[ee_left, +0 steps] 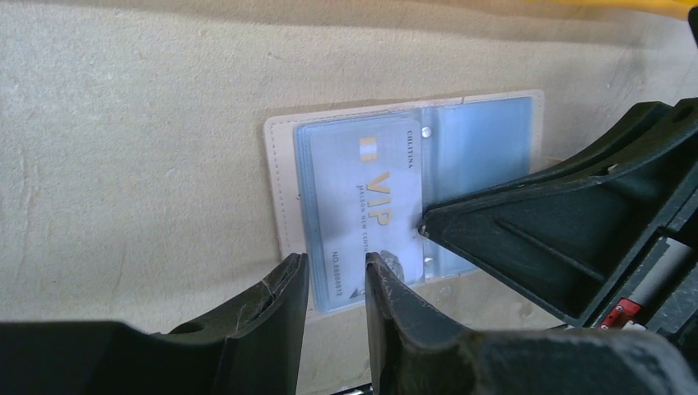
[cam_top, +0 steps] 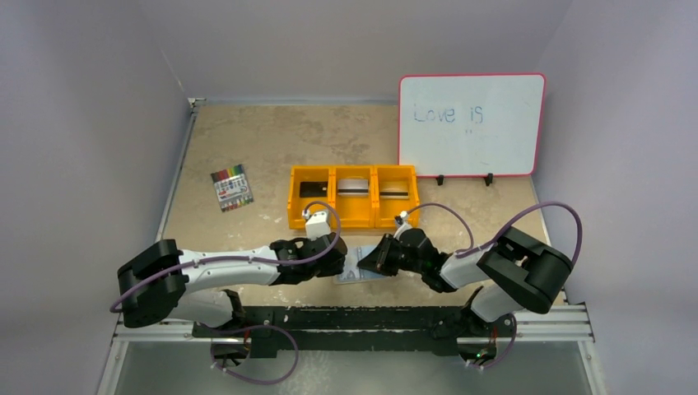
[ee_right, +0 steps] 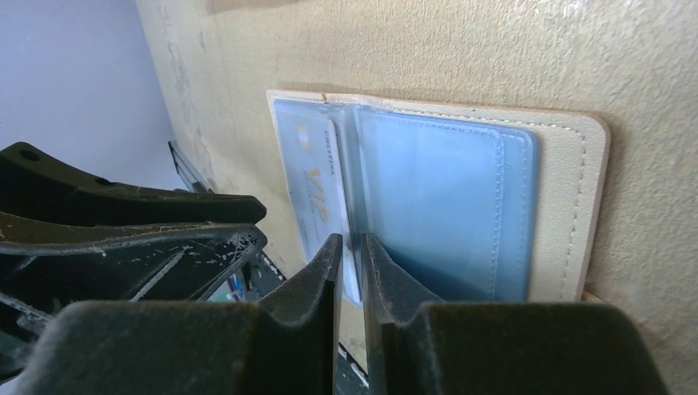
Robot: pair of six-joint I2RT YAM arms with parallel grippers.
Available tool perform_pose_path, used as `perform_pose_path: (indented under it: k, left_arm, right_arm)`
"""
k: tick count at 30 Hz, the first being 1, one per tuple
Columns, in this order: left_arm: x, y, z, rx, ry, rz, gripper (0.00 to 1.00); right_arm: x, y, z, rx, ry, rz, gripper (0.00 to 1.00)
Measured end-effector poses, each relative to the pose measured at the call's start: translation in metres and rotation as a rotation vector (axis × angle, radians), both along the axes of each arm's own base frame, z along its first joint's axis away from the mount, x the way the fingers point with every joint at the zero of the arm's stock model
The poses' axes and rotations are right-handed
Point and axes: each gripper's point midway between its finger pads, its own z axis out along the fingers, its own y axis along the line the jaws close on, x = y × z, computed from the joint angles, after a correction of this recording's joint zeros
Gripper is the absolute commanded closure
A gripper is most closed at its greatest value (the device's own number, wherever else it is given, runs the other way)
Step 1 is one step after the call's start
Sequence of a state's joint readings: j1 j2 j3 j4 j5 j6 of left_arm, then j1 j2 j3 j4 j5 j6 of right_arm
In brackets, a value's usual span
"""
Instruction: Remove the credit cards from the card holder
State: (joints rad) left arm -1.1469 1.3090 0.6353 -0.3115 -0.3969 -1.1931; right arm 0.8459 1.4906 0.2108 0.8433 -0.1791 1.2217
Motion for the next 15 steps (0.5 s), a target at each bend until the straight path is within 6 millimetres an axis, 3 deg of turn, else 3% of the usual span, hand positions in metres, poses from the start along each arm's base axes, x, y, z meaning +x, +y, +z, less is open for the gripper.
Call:
perform_pose_path:
  k: [9, 15]
  left_arm:
    - [-0.001, -0.011, -0.009, -0.021, 0.019, -0.010, 0.70]
    - [-0.001, -0.006, -0.022, 0.014, 0.040, 0.013, 0.81]
  right_arm:
    - [-0.001, 0.000, 0.000, 0.001, 0.003, 0.004, 0.83]
    - [-0.003, 0.002, 0.002, 0.015, 0.004, 0.019, 0.79]
